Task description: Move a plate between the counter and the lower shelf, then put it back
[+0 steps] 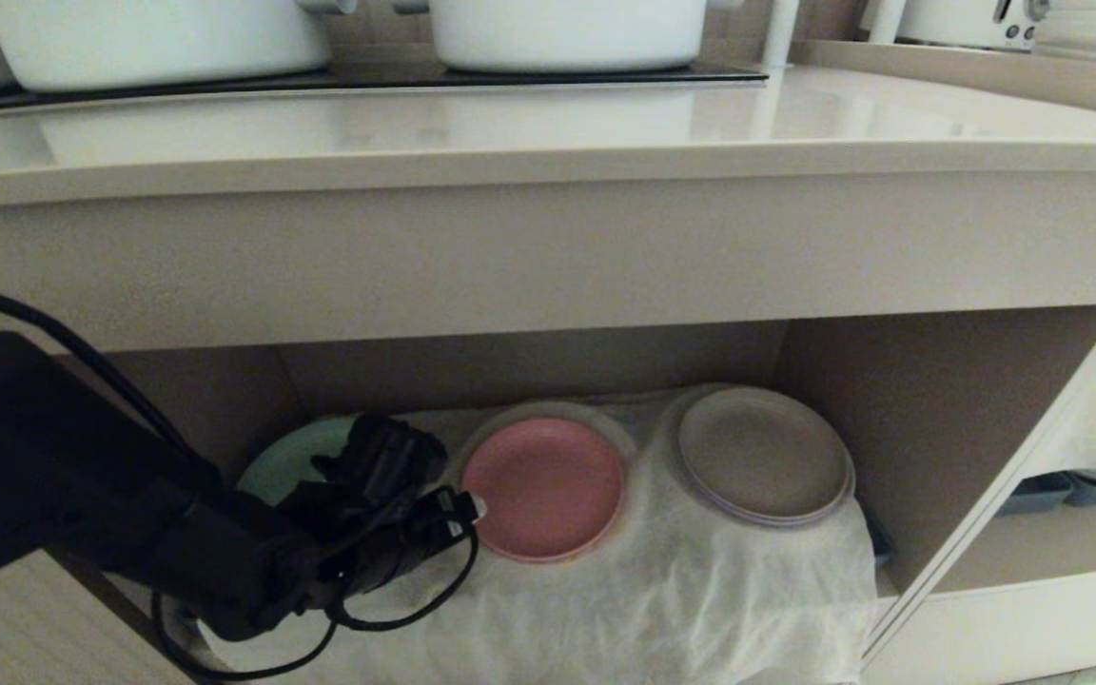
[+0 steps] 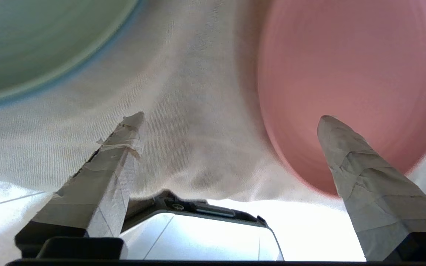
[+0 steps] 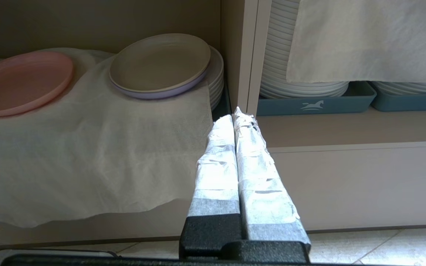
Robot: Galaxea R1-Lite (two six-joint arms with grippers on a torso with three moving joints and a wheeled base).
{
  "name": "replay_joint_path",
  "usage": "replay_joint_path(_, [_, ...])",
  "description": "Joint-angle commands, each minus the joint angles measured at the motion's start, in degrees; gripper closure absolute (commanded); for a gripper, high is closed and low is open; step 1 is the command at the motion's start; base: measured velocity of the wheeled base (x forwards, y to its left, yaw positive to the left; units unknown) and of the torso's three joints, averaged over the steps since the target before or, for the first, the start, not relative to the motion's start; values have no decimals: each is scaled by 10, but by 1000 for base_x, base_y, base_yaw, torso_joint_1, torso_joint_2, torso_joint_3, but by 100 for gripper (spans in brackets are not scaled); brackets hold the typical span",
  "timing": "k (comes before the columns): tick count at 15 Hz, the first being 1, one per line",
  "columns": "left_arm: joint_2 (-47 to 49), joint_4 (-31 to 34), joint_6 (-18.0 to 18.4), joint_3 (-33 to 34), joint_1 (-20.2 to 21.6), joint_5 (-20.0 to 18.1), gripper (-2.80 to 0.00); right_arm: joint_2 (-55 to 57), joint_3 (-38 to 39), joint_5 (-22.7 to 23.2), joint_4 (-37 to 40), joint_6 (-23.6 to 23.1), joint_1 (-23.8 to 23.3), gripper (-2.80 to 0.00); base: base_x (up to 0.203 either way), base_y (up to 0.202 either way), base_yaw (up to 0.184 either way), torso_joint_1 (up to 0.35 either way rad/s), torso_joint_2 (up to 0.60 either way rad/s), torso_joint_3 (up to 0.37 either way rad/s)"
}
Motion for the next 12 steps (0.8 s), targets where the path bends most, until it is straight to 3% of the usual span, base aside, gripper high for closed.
replay_joint_path(1, [-21, 1, -3, 9, -8, 8, -280, 1, 0, 0, 0, 0, 0, 0, 0, 0, 0, 0, 0, 0])
replay_joint_path(4, [-36, 0, -3, 27, -15, 16, -280, 1, 0, 0, 0, 0, 0, 0, 0, 0, 0, 0, 0, 0])
replay_joint_path(6, [-42, -2, -3, 38, -20, 25, 0, 1, 0, 0, 0, 0, 0, 0, 0, 0, 0, 0, 0, 0])
replay_joint_path(12, [-79, 2, -3, 65, -24, 32, 0, 1, 0, 0, 0, 0, 0, 0, 0, 0, 0, 0, 0, 0])
